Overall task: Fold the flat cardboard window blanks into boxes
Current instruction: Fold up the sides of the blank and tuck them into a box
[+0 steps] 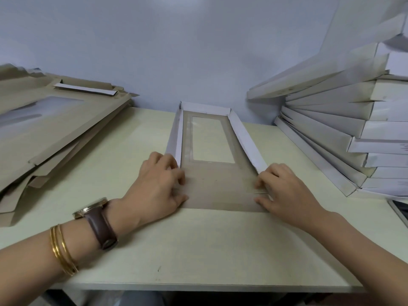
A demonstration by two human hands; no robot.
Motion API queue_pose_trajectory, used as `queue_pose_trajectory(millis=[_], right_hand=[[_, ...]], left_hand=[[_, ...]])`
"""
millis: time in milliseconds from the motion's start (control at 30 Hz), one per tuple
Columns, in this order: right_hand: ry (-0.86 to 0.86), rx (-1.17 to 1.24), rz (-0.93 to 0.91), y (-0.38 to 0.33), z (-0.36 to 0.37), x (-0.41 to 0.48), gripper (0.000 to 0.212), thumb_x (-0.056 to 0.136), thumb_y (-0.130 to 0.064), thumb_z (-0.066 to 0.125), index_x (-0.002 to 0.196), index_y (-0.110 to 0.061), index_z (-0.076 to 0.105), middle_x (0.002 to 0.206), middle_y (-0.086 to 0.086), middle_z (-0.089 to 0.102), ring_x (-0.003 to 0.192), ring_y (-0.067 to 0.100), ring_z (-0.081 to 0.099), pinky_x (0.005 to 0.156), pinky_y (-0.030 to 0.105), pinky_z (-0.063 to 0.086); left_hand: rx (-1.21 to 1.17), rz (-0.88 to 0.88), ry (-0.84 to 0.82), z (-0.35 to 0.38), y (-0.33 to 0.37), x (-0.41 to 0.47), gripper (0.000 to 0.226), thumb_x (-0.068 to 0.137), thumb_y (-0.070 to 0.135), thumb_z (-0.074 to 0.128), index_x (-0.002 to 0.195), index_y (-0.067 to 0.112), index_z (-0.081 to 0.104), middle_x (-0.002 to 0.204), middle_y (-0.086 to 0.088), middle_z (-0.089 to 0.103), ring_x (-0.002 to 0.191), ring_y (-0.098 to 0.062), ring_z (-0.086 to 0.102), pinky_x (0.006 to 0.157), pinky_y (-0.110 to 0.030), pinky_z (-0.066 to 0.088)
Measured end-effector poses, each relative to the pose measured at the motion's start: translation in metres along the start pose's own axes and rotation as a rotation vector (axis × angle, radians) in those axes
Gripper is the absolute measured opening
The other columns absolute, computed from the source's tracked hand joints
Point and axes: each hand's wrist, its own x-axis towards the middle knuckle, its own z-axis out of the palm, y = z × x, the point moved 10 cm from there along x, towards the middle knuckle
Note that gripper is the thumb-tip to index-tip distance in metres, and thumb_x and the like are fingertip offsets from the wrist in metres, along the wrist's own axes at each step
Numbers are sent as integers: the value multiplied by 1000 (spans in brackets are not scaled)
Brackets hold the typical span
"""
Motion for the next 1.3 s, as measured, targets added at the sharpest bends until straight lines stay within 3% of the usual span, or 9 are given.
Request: queue_pose_trajectory(millis=[200,333,500,700,800,933,1067,1200,1300], right_hand=[[-7,-11,104,25,4,7,67,64,-34,80,127,-24,56,126,4,37,101,16,33,83,27,35],[-117,90,122,33,20,10,57,73,-39,74,126,-29,56,144,-7,22,112,14,37,85,26,38],[-180,57,59,30,26,13,40,78,-40,66,117,-29,60,135,-22,30,84,0,50,68,21,38],[-213,106,-32,24,26,15,31,81,-34,70,104,-14,64,113,-14,50,94,1,51,82,17,42],[-223,126,-50,23,20,17,27,77,-28,72,98,-15,61,107,-5,59,88,3,51,74,12,39],[-338,150,0,27,22,15,40,71,-13,69,110,-12,62,116,-6,55,102,14,54,86,27,45],[-404,144,-1,33,21,14,48,74,-1,64,121,-9,64,126,-5,54,106,13,54,90,23,43],[-389,147,-34,36,19,16,54,75,15,49,122,-8,64,130,-1,56,105,14,55,88,20,43],[-358,175,-56,36,18,19,41,82,12,54,114,-9,68,122,4,63,94,15,59,86,24,45]], left_hand=[[37,-224,-109,6,-29,6,79,61,64,75,125,28,43,129,-1,25,116,-23,27,94,-32,29],[-67,-239,-259,18,-34,7,77,65,68,71,122,20,50,141,13,15,111,-22,48,94,-37,43],[-6,-156,-302,22,-31,11,68,67,73,61,113,22,56,127,16,42,107,-17,47,95,-33,42],[-55,-132,-299,23,-32,16,48,66,66,71,89,25,59,95,12,54,90,-13,46,78,-25,41],[-76,-118,-298,22,-30,19,48,66,62,75,90,22,62,95,11,55,91,-12,49,78,-23,42],[-123,-107,-354,23,-33,19,44,67,48,81,98,22,66,103,13,54,88,-8,50,68,-9,33],[-151,-95,-395,22,-37,19,48,66,40,84,107,20,68,110,12,56,90,-6,52,70,-2,33],[-151,-98,-396,23,-37,20,48,66,39,84,108,21,68,110,12,57,92,-8,53,74,-10,37],[-180,-114,-400,21,-38,21,44,64,38,86,100,24,64,103,9,60,88,-9,56,73,-15,42]])
